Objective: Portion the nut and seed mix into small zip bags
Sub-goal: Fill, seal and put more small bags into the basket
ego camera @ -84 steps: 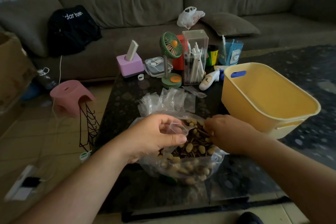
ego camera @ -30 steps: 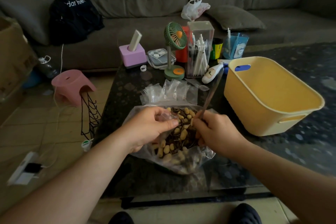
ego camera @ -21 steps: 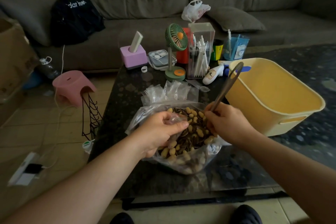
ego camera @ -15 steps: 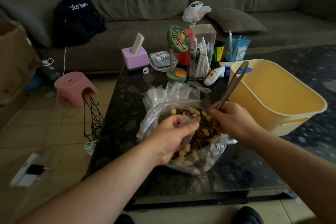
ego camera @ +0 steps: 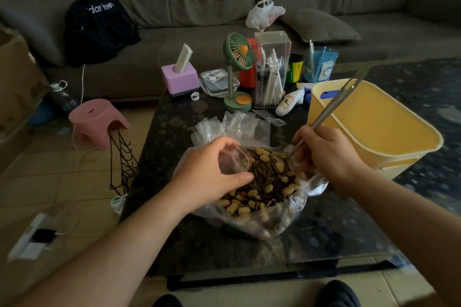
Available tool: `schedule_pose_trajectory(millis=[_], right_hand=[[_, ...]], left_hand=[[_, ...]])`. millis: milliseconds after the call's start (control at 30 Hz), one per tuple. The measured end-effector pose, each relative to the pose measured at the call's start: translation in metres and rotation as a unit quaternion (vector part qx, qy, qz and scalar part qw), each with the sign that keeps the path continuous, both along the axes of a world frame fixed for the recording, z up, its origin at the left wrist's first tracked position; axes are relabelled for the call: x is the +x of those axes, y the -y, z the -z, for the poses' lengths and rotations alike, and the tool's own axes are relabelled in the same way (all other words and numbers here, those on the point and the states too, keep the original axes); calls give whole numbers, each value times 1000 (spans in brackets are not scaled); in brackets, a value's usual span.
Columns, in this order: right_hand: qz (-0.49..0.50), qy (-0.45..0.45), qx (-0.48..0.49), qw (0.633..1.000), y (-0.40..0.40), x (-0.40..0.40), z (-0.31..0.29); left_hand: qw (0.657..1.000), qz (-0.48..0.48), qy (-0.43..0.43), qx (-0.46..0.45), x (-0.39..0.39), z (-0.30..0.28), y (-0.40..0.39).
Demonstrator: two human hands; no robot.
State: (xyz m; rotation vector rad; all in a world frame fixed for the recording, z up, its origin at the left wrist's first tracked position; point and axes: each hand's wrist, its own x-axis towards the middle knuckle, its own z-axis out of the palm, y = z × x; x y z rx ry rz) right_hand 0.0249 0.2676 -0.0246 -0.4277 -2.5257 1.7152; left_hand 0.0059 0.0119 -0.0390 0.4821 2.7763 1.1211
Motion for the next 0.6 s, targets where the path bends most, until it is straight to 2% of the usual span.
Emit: schedule_pose_trajectory(millis=[67,333,533,600], right_hand=[[8,-19,-10,1000,-1,0,-6],[-12,-116,93,989,7,9,-36],[-73,-185,177,964,14,12,-34],[-107,-234,240,936,14,12,-29]], left_hand=[[998,0,-47,-48,2,3,-3],[997,-22,-68,-43,3,13,-17],[998,-33,-50,-34,3,18,-23],[998,-33,-38,-28,3,21,-24]])
